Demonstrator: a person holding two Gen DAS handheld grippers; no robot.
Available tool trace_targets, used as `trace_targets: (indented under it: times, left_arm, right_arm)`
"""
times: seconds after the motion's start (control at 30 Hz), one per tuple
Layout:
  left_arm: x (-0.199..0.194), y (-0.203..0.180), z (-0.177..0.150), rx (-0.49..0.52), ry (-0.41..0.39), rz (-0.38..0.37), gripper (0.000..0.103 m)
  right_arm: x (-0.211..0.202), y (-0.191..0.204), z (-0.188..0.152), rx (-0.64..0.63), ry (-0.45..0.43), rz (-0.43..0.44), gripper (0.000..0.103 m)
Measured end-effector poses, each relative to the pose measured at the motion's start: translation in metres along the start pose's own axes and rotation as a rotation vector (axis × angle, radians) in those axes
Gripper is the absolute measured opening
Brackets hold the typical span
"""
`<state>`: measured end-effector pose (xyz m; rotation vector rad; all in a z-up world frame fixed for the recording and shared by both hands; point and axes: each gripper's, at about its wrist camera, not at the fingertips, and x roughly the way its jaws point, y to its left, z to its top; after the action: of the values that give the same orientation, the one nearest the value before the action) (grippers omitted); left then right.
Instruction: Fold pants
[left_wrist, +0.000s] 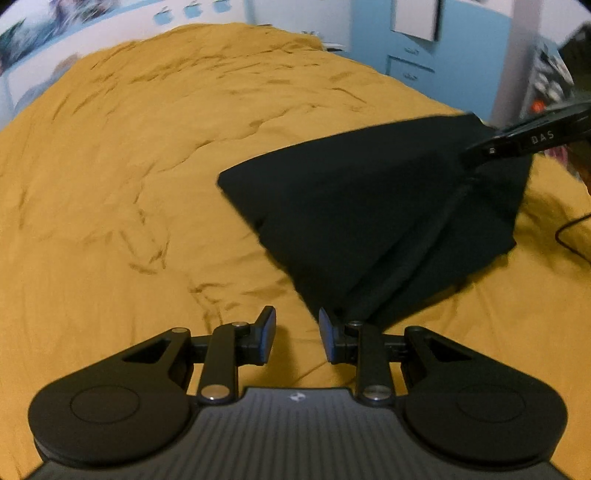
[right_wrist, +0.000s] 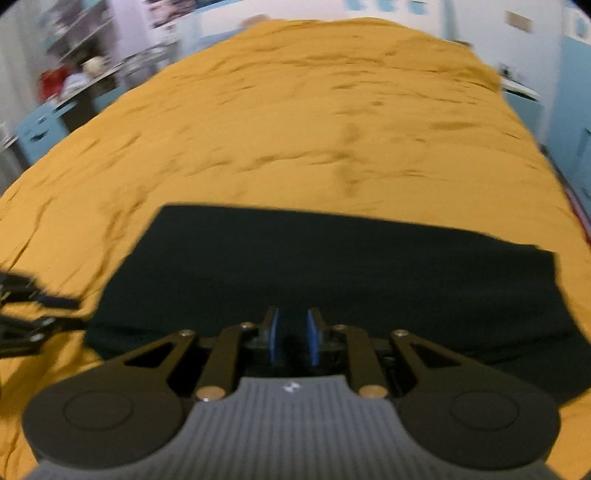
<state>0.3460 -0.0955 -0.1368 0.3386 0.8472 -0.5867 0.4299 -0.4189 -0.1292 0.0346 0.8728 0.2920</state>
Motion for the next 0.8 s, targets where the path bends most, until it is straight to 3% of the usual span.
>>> trace_targets:
  times: [0.13, 0.3, 0.33, 0.4, 0.57, 0.8]
  left_arm:
    - [0.003, -0.011, 0.002, 0.066, 0.002, 0.001, 0.033]
    - [0.006, -0.023, 0.003, 0.136, -0.008, -0.001, 0.032]
    - [0.008, -0.025, 0.003, 0.140, -0.006, 0.001, 0.016]
    - [0.009, -0.028, 0.004, 0.141, -0.012, -0.020, 0.001]
    - [-0.016, -0.031, 0.001, 0.161, -0.084, -0.037, 0.000]
    - [-0.008, -0.039, -0.030, 0.181, 0.023, -0.079, 0.000]
  right_arm:
    - [0.008, 0.037, -0.011, -0.092, -0.020, -0.020, 0.020]
    - [0.022, 0.048, -0.023, -0.062, -0.009, -0.001, 0.020]
    - [0.022, 0.047, -0.026, -0.062, -0.008, -0.004, 0.020]
    - [0.024, 0.048, -0.029, -0.069, -0.010, -0.017, 0.020]
    - [0.025, 0.050, -0.034, -0.066, 0.003, -0.045, 0.020]
    - [0.018, 0.050, -0.052, -0.035, 0.018, -0.038, 0.021]
